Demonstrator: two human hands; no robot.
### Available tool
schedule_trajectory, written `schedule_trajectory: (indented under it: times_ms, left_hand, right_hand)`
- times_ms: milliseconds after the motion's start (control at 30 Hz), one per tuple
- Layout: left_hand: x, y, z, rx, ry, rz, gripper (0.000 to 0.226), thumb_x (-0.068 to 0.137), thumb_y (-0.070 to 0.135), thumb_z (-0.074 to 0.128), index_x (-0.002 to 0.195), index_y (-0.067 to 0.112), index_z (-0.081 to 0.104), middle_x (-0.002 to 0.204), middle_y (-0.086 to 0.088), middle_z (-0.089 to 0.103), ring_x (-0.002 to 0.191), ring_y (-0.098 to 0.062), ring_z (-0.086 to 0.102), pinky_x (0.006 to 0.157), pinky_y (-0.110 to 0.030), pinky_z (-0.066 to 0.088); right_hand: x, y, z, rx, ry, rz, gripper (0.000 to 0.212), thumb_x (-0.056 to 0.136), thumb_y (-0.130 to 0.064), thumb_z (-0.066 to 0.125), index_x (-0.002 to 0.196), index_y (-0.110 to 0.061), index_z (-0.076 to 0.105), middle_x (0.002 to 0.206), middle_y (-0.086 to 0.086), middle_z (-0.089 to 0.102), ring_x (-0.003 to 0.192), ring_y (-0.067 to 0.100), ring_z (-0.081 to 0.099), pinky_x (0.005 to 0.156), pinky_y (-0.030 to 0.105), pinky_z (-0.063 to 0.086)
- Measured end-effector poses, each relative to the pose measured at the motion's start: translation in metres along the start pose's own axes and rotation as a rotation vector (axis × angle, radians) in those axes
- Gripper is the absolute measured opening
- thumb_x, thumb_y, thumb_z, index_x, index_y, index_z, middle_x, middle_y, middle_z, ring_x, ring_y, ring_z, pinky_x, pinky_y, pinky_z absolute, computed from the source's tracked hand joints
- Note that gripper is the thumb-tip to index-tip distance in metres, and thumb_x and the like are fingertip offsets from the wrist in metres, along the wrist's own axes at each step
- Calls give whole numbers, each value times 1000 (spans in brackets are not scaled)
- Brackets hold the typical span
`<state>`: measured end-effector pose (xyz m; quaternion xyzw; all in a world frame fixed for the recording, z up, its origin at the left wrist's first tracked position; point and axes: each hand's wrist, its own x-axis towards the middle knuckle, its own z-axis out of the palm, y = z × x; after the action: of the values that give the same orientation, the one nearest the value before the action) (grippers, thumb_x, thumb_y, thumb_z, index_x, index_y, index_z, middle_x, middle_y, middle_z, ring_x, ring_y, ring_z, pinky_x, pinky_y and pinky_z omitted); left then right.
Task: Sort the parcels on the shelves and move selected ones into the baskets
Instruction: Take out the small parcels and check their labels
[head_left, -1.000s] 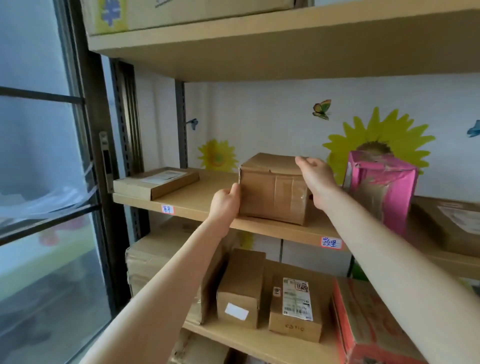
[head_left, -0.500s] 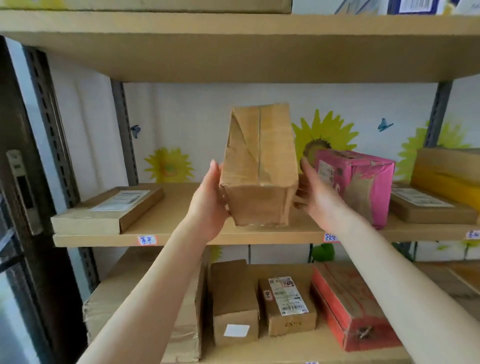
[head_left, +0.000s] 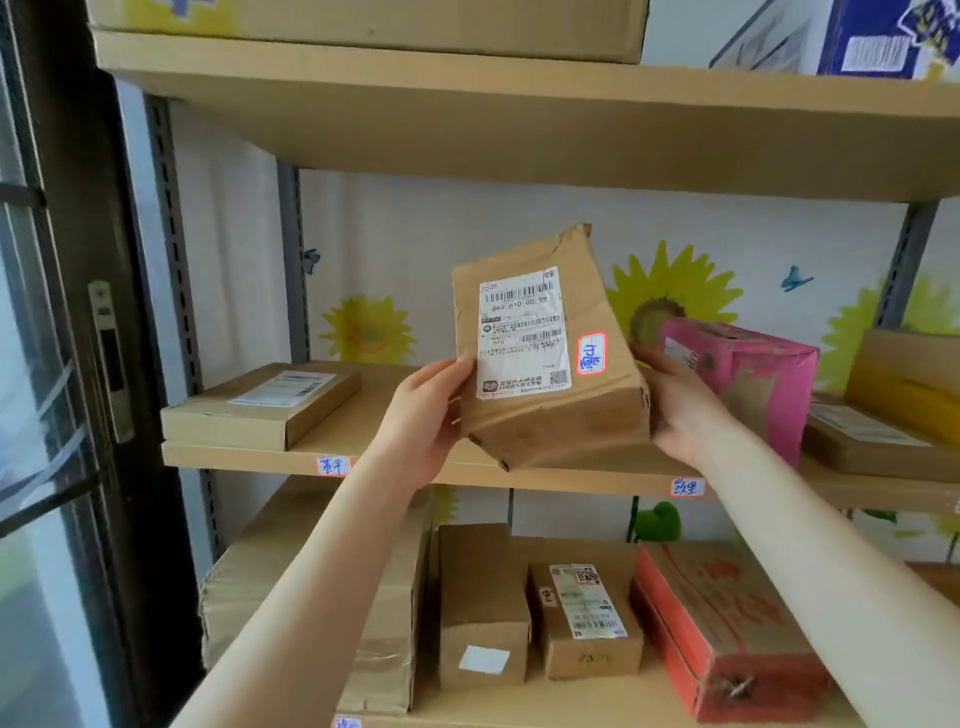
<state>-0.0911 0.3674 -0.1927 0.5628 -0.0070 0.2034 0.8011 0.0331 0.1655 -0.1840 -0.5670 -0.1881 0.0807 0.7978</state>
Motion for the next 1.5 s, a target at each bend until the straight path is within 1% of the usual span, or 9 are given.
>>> schedule_trajectory:
  times_ms: [133, 433, 633, 833, 1000, 1167, 1267, 1367, 1500]
  left_hand:
    - [2, -6, -3, -12, 13, -20, 20, 93, 34, 49, 96, 25, 67, 94, 4, 74, 87, -17, 65, 76, -36, 48]
    - [14, -8, 0, 70, 18, -16, 36, 92, 46, 48, 119, 25, 60, 113, 1, 68, 99, -17, 61, 77, -32, 50]
    - [27, -21, 14, 252, -22, -3, 45, 91, 51, 44, 125, 23, 54, 118, 5, 63, 100, -9, 61, 88, -30, 49]
    - [33, -25, 23, 357, 116, -59, 58, 89, 58, 38, 133, 21, 46, 131, 2, 54, 120, -19, 51, 107, -38, 37]
    - [3, -19, 47, 670, 290, 535, 46, 97, 31, 41, 138, 12, 37, 141, -3, 44, 130, -17, 40, 102, -20, 29]
    - [-19, -26, 110, 715, 55, 814, 32, 96, 15, 42, 125, 5, 53, 122, -4, 58, 112, -14, 53, 92, -12, 37]
    - [-11, -53, 152, 817, -84, 683, 31, 97, 15, 40, 121, 0, 55, 119, -13, 60, 113, -23, 53, 90, -22, 36]
    - [11, -76, 188, 851, -88, 271, 32, 98, 25, 37, 100, -1, 56, 85, -9, 58, 87, -27, 51, 71, -30, 38]
    - [36, -101, 214, 725, 38, -88, 44, 96, 28, 40, 115, -9, 54, 75, -5, 51, 70, -19, 48, 67, -27, 37]
  right_hand:
    - [4, 12, 7, -59, 37, -33, 32, 93, -15, 52, 125, -20, 55, 104, 8, 69, 79, 16, 70, 55, 24, 54]
    - [4, 17, 18, -392, 189, -147, 22, 91, -14, 49, 84, -27, 65, 98, 5, 68, 94, 26, 64, 88, 40, 51]
    - [14, 22, 19, -113, 239, 106, 32, 88, -30, 58, 62, -17, 72, 59, 1, 71, 54, 17, 69, 43, 27, 52]
    - [11, 27, 19, -78, 177, 141, 43, 90, -23, 52, 53, -19, 73, 62, 1, 72, 55, 14, 69, 45, 27, 54]
    - [-5, 3, 6, -276, 289, -137, 24, 95, -26, 44, 100, -12, 63, 113, 10, 65, 105, 20, 60, 97, 34, 46]
    - [-30, -54, -35, -733, 426, -670, 23, 91, -21, 50, 89, -6, 67, 92, 6, 68, 93, 18, 62, 81, 21, 44]
    - [-24, -75, -66, -1067, 473, -710, 33, 89, -36, 52, 100, -10, 67, 102, 1, 67, 102, 20, 60, 81, 24, 40]
    - [-10, -80, -92, -1429, 375, -407, 66, 78, -68, 47, 107, -11, 62, 114, 10, 63, 107, 29, 56, 83, 35, 44]
    - [0, -82, -120, -1386, 272, -300, 64, 76, -72, 47, 100, -14, 57, 100, 5, 59, 89, 25, 52, 67, 31, 35]
